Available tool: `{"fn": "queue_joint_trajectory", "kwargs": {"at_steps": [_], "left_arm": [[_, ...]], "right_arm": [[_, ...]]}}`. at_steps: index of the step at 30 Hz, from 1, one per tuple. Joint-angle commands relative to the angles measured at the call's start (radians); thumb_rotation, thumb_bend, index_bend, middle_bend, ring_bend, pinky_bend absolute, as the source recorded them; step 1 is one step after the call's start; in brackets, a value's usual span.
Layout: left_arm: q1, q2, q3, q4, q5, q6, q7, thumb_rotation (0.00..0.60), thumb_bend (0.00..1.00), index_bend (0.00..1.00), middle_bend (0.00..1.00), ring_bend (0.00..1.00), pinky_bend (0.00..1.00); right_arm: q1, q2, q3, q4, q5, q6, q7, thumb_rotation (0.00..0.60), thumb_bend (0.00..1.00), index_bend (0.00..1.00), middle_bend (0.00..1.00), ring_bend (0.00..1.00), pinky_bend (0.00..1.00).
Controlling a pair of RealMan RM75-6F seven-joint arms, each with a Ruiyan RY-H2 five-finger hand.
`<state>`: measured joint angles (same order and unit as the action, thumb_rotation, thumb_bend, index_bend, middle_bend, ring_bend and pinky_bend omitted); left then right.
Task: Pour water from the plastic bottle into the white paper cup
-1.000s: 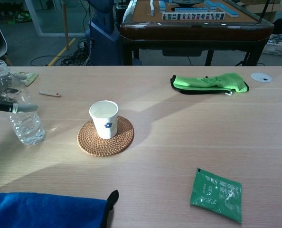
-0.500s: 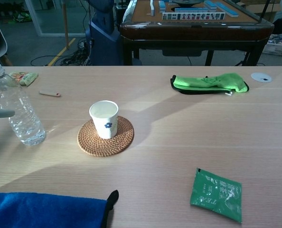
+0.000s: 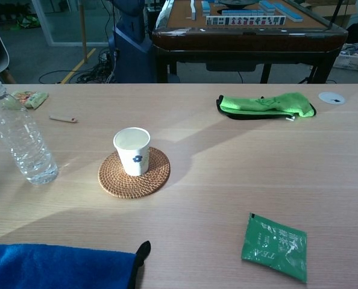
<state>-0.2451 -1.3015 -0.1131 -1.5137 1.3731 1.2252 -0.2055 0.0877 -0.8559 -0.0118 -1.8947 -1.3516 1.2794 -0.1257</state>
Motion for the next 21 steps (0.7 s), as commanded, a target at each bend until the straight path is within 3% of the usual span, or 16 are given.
{"fn": "queue_joint_trajectory", "kwargs": {"at_steps": [1,6,16,21], "left_arm": [[0.032,0.035,0.031,0.011,0.022,0.047,0.057,0.6,0.02,0.15,0.05,0.07,0.21],[0.065,0.043,0.055,0.048,0.088,0.155,0.188,0.6,0.02,0.25,0.1,0.11,0.39],[0.113,0.13,0.102,-0.058,0.123,0.209,0.283,0.6,0.02,0.52,0.58,0.43,0.63],[0.124,0.175,0.129,-0.13,0.129,0.2,0.395,0.6,0.02,0.6,0.68,0.5,0.69]], "right_arm": [[0.0,-0.003,0.0,-0.001,0.002,0.001,-0.009,0.6,0.13,0.33,0.32,0.16,0.24],[0.003,-0.013,-0.001,-0.002,0.012,-0.005,-0.035,0.6,0.13,0.33,0.32,0.16,0.24],[0.008,-0.017,-0.009,-0.012,0.02,-0.017,-0.073,0.6,0.13,0.33,0.32,0.16,0.24],[0.006,-0.011,-0.008,-0.015,0.014,-0.01,-0.064,0.6,0.13,0.33,0.32,0.16,0.24]]}}
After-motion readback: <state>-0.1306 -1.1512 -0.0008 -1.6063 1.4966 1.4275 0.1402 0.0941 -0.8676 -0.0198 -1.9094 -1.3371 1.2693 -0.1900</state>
